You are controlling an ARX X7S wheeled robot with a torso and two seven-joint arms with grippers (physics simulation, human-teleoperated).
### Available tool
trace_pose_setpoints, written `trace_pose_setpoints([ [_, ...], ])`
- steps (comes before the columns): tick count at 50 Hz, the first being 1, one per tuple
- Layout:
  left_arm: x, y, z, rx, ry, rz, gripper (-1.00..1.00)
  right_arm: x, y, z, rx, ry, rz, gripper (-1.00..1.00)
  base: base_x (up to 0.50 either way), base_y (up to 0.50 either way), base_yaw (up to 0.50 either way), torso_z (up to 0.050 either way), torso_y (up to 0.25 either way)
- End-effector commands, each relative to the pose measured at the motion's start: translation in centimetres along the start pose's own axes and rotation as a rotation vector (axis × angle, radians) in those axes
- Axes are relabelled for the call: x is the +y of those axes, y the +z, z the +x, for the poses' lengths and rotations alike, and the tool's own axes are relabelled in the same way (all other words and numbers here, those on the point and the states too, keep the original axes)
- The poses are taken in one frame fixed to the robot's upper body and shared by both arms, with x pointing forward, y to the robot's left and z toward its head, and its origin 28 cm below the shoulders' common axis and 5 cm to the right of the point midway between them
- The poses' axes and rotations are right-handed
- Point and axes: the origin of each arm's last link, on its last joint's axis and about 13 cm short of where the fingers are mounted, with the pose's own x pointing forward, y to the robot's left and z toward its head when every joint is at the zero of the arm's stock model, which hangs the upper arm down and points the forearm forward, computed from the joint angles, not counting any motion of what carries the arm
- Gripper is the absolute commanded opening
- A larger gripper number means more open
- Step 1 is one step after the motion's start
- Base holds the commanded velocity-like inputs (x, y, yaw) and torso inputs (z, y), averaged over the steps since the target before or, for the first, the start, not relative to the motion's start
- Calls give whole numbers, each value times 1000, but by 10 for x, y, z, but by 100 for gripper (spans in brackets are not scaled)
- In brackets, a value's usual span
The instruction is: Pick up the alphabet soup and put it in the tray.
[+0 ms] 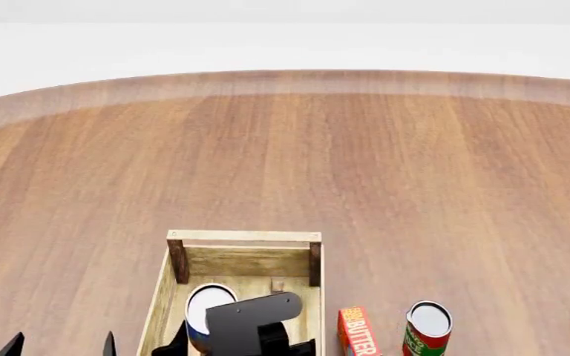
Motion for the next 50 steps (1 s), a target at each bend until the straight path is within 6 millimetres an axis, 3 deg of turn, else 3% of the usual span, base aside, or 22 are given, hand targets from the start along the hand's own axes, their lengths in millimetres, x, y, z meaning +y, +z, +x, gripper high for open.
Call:
trace_pose_setpoints([
  [1,0,0,0,0,0,1,100,-2,-6,6,5,4,-42,-100,0,0,0,0,0],
  [50,1,0,1,-1,5,-1,100,-4,-26,4,80,11,-41,-100,0,0,0,0,1],
])
